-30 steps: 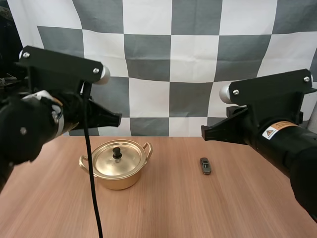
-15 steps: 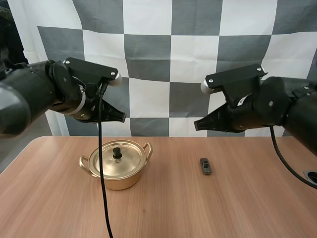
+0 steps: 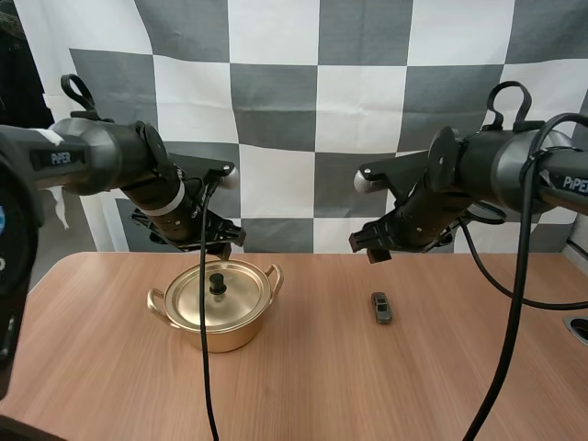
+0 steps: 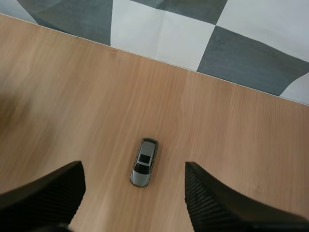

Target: Open the pot, put the car inside, and close it

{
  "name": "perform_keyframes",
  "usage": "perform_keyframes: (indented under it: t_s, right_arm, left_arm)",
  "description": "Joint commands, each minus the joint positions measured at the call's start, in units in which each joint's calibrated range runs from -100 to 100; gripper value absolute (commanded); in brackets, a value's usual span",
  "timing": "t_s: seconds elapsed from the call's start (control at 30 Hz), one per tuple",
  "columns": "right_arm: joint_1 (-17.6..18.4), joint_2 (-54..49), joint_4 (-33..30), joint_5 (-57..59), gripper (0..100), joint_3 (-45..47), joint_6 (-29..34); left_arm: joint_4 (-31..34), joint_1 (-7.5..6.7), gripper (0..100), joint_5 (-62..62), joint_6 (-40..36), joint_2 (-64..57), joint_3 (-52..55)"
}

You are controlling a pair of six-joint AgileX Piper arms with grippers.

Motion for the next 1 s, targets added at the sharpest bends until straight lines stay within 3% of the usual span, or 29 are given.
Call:
perform_keyframes:
  t_s: [0.0,0.27,0.97]
  right_arm:
    - [-0.02,0.08,0.11,-1.02,100,-0.08,-0.03]
    - [-0.02,0.08,0.11,-2.79,100,-0.08,-0.03]
    - [-0.02,0.08,0.11,-3.62,100,-0.08,-0.03]
  left_arm:
    - [-1.06,0.02,100,0.48,0.87,0.95,-0.13]
    - [-0.34,-2.02,100,3.51,1.68,4.39,-0.58]
    - [3.27,-2.00,100,3.99,0.70,8.78,-0.58]
